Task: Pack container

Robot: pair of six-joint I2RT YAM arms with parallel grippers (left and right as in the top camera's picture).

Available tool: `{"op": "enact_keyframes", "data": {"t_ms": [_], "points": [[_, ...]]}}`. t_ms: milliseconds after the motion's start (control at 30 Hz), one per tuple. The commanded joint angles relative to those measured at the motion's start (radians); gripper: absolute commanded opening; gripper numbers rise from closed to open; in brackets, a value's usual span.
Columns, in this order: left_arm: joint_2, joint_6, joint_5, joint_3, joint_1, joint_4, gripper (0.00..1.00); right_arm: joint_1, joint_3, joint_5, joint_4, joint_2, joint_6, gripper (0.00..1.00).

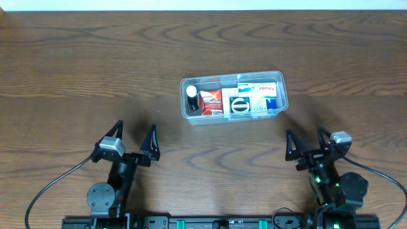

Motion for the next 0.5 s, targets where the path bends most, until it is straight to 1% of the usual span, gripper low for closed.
{"op": "enact_keyframes", "data": {"t_ms": [0, 67, 233, 400, 467], "points": [[0.003, 0.071, 0.009, -0.002, -0.002, -0.022, 0.98, 0.009, -0.013, 0.01, 0.003, 0.004, 0.01, 0.99], [0.003, 0.098, -0.002, -0.002, -0.002, -0.054, 0.98, 0.009, -0.014, 0.042, 0.0, 0.004, 0.01, 0.99], [0.003, 0.098, -0.068, -0.002, -0.002, -0.131, 0.98, 0.009, -0.013, 0.05, -0.002, 0.006, 0.01, 0.99], [0.003, 0.098, -0.175, -0.002, -0.002, -0.261, 0.98, 0.009, -0.013, 0.052, -0.003, 0.034, 0.01, 0.99], [0.004, 0.098, -0.211, -0.002, -0.002, -0.282, 0.98, 0.009, -0.013, 0.053, -0.003, 0.051, 0.01, 0.99]]}}
